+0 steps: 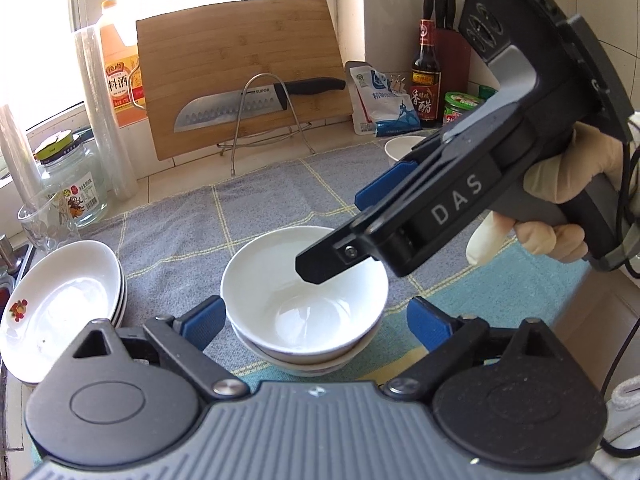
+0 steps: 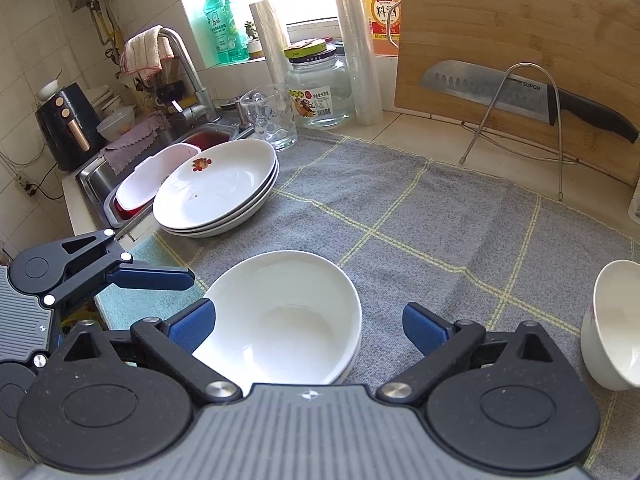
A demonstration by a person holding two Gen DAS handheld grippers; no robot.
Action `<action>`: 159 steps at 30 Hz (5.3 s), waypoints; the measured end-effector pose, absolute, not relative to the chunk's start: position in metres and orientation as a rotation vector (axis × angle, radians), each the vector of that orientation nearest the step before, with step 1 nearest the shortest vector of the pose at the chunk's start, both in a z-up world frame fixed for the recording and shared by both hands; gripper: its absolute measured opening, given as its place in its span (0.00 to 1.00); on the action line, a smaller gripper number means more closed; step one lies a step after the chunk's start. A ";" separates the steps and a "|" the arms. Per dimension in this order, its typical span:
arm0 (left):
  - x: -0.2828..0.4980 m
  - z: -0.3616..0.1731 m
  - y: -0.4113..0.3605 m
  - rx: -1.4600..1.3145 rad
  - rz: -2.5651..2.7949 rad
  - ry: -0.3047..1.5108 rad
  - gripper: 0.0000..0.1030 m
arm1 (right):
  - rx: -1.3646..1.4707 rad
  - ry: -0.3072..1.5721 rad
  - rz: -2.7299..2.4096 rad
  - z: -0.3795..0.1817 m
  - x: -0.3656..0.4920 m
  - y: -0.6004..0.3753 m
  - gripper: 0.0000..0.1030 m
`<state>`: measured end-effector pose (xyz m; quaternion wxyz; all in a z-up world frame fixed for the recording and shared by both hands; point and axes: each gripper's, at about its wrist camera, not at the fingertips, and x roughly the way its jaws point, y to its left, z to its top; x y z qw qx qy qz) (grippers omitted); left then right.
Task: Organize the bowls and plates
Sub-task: 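Lower the held bowl into the other white bowl and open the right tool, then move the right tool over the remaining white bowl on the towel, then grip the rim of the white bowl with the right tool, then lift and carry the bowl to the two stacked bowls with the right tool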
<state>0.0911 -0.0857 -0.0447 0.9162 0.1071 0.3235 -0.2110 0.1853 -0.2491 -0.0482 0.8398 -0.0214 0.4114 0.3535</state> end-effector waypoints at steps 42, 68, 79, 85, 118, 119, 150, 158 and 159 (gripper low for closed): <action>0.183 -0.083 -0.295 0.245 -0.452 0.587 0.95 | -0.048 0.803 0.458 -0.071 0.237 -0.466 1.00; 0.230 -0.107 -0.308 0.242 -0.447 0.596 0.92 | -0.029 0.900 0.602 -0.104 0.314 -0.457 0.69; 0.235 -0.107 -0.304 0.196 -0.464 0.597 0.90 | -0.049 0.907 0.604 -0.103 0.314 -0.456 0.68; 0.236 -0.108 -0.304 0.193 -0.464 0.594 0.90 | -0.050 0.912 0.602 -0.103 0.314 -0.455 0.68; 0.166 -0.075 -0.259 0.246 -0.497 0.614 0.90 | 0.001 0.923 0.674 -0.056 0.247 -0.413 0.68; 0.163 -0.073 -0.256 0.247 -0.495 0.612 0.90 | 0.001 0.920 0.677 -0.054 0.244 -0.409 0.68; 0.097 -0.042 -0.132 0.159 -0.343 0.584 0.90 | -0.089 0.855 0.844 -0.015 0.200 -0.267 0.68; 0.092 -0.046 -0.109 0.144 -0.300 0.602 0.90 | -0.106 0.873 0.883 -0.020 0.200 -0.237 0.68; 0.092 -0.047 -0.107 0.143 -0.296 0.608 0.90 | -0.106 0.876 0.886 -0.022 0.200 -0.235 0.68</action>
